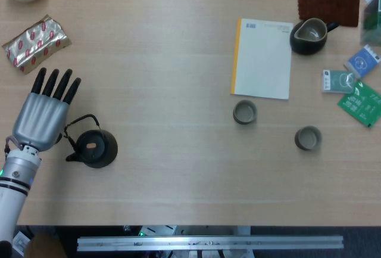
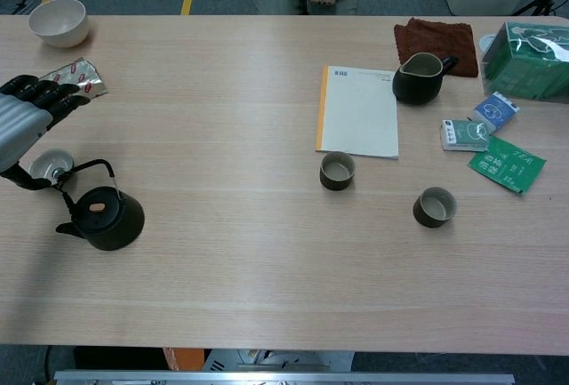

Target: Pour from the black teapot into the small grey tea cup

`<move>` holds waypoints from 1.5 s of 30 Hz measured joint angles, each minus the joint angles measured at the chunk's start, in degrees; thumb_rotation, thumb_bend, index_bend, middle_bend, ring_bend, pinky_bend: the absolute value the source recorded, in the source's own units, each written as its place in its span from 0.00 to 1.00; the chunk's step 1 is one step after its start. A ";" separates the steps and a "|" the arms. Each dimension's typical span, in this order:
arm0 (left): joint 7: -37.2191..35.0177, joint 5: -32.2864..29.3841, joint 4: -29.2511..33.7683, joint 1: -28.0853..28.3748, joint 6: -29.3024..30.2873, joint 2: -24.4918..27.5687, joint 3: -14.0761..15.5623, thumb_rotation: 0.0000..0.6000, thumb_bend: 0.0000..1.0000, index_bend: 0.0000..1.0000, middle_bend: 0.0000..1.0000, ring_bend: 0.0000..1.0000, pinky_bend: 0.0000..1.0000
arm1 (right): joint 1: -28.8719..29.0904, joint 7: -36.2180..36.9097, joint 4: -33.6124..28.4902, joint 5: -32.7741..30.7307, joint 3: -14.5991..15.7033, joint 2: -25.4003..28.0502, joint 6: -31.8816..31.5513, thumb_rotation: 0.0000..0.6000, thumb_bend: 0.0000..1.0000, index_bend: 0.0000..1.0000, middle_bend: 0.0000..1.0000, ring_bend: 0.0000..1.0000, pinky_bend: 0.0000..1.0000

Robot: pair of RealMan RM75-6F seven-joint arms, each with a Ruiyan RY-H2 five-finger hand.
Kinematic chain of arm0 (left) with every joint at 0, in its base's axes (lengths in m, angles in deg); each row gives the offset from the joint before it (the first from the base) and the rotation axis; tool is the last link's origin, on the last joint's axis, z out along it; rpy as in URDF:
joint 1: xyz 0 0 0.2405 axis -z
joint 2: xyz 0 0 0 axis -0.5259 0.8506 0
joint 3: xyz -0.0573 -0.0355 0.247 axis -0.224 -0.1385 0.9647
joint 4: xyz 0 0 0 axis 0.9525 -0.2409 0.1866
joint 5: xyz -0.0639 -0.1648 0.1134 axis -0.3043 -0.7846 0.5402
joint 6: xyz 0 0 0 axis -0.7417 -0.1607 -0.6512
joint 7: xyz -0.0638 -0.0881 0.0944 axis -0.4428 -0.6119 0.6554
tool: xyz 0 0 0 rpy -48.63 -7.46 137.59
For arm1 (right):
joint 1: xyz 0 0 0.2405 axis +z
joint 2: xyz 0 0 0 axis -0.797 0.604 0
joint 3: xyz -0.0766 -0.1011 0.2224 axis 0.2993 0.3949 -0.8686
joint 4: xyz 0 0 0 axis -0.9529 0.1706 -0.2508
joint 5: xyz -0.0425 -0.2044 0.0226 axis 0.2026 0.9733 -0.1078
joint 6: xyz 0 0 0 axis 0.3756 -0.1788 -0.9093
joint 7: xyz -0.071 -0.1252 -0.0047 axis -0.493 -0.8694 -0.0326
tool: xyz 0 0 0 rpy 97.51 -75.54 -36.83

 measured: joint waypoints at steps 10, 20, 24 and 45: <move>1.66 1.32 0.81 -0.86 -0.97 0.39 2.32 1.00 0.09 0.00 0.00 0.00 0.00 | -0.18 0.12 -0.26 0.02 0.13 0.30 -0.11 1.00 0.15 0.27 0.25 0.14 0.27; 2.07 2.12 1.22 -1.52 -2.09 -0.81 3.50 1.00 0.09 0.00 0.00 0.00 0.00 | -0.32 0.43 -0.25 0.33 0.31 0.35 -0.32 1.00 0.15 0.27 0.25 0.14 0.27; 1.77 2.15 1.09 -1.56 -2.40 -1.88 3.33 1.00 0.09 0.00 0.00 0.00 0.00 | -0.44 0.76 -0.05 0.35 0.40 0.31 -0.41 1.00 0.15 0.27 0.25 0.14 0.27; 4.00 -1.25 0.75 -0.04 -2.86 -6.21 -0.56 1.00 0.09 0.00 0.00 0.00 0.00 | -0.99 2.82 1.79 -0.36 0.20 -0.13 -0.78 1.00 0.15 0.27 0.25 0.14 0.27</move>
